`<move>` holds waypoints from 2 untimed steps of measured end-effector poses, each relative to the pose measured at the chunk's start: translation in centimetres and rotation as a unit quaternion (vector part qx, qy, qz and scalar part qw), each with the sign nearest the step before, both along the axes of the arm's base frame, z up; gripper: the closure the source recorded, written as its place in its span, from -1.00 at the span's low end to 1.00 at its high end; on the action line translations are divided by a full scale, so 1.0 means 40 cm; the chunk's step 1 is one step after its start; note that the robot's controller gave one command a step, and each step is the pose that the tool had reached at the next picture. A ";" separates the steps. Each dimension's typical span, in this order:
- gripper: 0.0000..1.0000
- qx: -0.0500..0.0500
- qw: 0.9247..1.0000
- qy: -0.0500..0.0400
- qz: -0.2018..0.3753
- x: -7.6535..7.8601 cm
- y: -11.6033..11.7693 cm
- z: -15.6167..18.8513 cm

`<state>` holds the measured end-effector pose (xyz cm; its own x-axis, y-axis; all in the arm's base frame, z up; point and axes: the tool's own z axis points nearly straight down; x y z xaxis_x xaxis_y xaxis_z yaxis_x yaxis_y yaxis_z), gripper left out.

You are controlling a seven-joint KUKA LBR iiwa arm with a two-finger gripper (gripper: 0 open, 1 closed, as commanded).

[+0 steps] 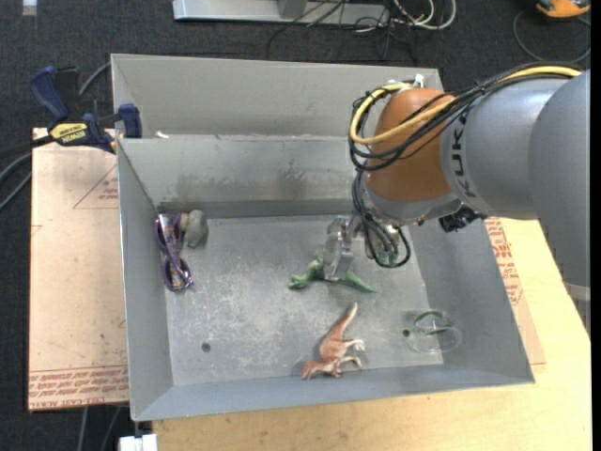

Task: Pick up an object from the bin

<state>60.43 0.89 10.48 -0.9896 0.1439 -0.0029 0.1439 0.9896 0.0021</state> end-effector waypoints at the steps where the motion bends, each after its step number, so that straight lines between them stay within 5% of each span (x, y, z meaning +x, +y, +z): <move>1: -1.00 0.000 1.000 0.000 0.000 0.000 0.000 0.000; 2: 1.00 0.000 1.000 0.000 0.000 0.000 0.000 0.000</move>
Offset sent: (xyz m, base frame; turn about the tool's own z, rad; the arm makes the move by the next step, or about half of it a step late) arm 0.0000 0.0000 0.0000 0.0000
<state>60.43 0.90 10.47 -0.9897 0.1435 -0.0029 0.1435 0.9897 0.0019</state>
